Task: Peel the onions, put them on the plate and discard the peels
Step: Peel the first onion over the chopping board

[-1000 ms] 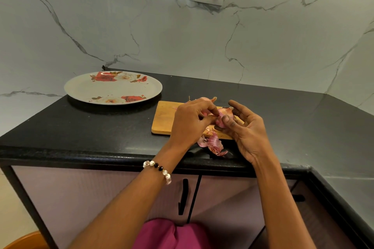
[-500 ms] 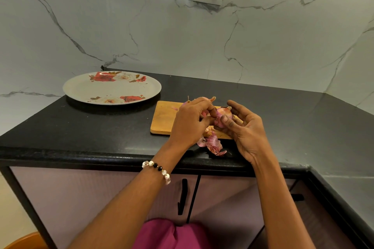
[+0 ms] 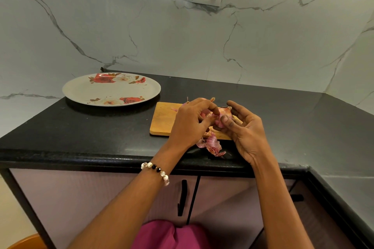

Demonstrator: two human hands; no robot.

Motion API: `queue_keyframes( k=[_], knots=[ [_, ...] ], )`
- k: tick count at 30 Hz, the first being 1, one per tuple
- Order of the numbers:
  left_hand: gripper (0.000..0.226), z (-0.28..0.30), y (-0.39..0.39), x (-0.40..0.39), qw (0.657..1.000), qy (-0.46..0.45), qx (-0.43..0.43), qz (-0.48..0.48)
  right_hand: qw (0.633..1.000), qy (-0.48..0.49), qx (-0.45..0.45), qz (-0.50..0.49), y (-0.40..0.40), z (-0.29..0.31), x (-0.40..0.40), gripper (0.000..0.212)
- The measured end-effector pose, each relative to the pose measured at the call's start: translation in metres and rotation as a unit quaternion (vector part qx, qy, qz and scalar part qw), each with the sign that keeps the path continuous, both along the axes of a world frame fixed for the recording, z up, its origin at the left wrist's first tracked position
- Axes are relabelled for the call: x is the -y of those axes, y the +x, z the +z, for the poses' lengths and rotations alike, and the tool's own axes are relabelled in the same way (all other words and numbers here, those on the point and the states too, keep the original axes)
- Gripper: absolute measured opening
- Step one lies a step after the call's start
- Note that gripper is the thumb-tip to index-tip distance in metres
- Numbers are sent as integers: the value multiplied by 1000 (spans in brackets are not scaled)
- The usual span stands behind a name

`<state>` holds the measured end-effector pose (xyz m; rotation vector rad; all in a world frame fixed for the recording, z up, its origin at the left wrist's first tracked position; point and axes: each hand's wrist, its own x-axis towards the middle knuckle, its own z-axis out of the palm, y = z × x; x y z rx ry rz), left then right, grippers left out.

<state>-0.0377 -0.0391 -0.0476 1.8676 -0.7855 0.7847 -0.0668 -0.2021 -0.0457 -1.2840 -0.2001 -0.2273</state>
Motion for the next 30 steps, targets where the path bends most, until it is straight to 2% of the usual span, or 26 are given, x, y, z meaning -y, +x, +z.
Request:
queue_keyframes(
  k=[23, 28, 30],
  knots=[
    [17, -1, 1, 2, 1000, 9, -13, 2, 1000, 20, 4, -7, -2, 3, -2, 76],
    [18, -1, 2, 3, 999, 35, -1, 0, 998, 59, -4, -29, -3, 5, -3, 72],
    [18, 1, 0, 3, 1000, 18, -9, 7, 996, 84, -8, -36, -3, 6, -3, 68]
  ],
)
